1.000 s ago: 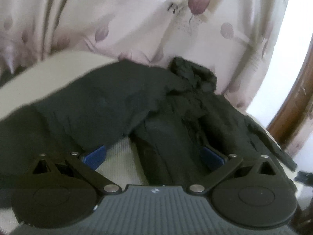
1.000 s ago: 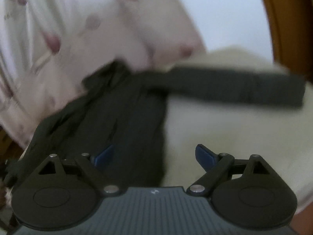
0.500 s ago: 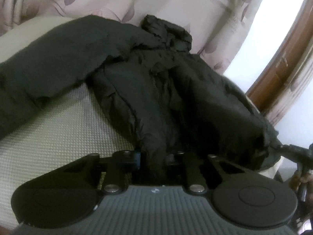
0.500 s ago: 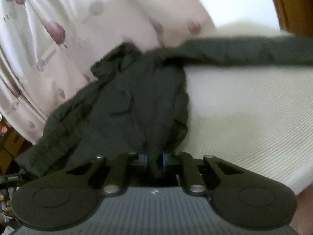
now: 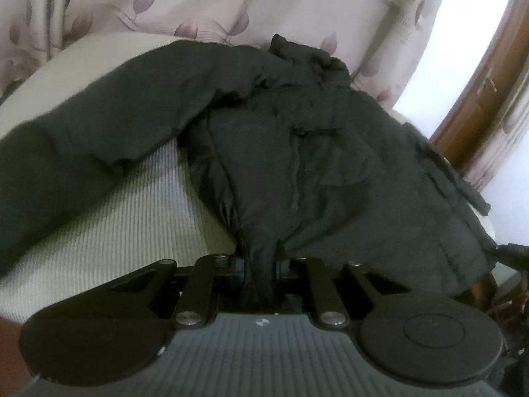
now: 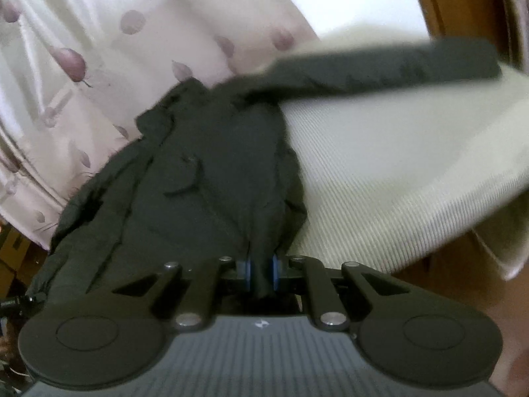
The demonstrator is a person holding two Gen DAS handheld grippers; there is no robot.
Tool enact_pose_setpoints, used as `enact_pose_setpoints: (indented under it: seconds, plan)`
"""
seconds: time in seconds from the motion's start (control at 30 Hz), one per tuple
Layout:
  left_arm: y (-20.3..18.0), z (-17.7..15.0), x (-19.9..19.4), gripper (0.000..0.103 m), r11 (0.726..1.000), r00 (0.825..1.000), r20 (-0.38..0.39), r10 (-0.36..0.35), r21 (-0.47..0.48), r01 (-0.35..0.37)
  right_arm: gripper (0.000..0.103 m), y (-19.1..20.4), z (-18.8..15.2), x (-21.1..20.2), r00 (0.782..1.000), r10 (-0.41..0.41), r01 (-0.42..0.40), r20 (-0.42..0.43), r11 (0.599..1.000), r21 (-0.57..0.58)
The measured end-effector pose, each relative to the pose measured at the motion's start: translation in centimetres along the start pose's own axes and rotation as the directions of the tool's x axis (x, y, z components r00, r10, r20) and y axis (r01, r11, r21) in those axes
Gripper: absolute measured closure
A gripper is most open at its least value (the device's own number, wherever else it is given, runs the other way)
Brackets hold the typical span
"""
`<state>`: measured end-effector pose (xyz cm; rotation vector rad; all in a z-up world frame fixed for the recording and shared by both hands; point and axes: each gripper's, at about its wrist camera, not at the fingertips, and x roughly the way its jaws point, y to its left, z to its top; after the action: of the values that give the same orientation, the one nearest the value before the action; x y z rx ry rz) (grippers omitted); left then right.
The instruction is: Fold large clothes
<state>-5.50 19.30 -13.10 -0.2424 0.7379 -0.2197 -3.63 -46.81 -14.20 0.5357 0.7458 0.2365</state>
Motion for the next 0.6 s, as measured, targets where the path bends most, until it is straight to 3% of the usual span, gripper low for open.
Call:
enact_pose_setpoints:
  seconds: [0.13, 0.2, 0.23, 0.3, 0.37, 0.47, 0.6]
  plan:
    - [-0.1, 0.4, -1.1, 0.072, 0.998, 0.999, 0.024, 0.037, 0.041, -0.038, 0.090, -0.1, 0.4, 0.3, 1.000, 0.007, -0.007, -0.014, 1.000, 0.007]
    - [-0.2, 0.9, -2.4, 0.046, 0.998, 0.996, 0.080, 0.050, 0.039, -0.053, 0.087, -0.8, 0.8, 0.0, 0.999, 0.050, -0.050, 0.008, 0.996, 0.080]
    - [-0.3, 1.2, -3.3, 0.040, 0.998, 0.992, 0.118, 0.054, 0.036, -0.058, 0.083, -1.3, 1.0, -0.5, 0.997, 0.074, -0.078, 0.037, 0.990, 0.117]
    - [-1.1, 2.1, -4.9, 0.017, 0.996, 0.977, 0.201, 0.071, 0.044, -0.081, 0.065, -2.5, 1.1, -2.2, 0.989, 0.090, -0.111, 0.119, 0.978, 0.176]
    - [-2.3, 3.1, -6.2, 0.009, 0.991, 0.952, 0.293, 0.084, 0.077, -0.111, 0.033, -3.3, 1.3, -3.9, 0.974, 0.095, -0.137, 0.204, 0.969, 0.207]
    - [-5.1, 4.5, -6.3, 0.003, 0.980, 0.924, 0.372, 0.087, 0.134, -0.146, 0.029, -4.7, 2.3, -5.8, 0.944, 0.106, -0.195, 0.314, 0.943, 0.268]
    - [-8.3, 6.6, -3.7, 0.000, 0.979, 0.892, 0.450, 0.049, 0.157, -0.133, 0.029, -7.4, 4.2, -6.6, 0.904, 0.102, -0.274, 0.414, 0.883, 0.381]
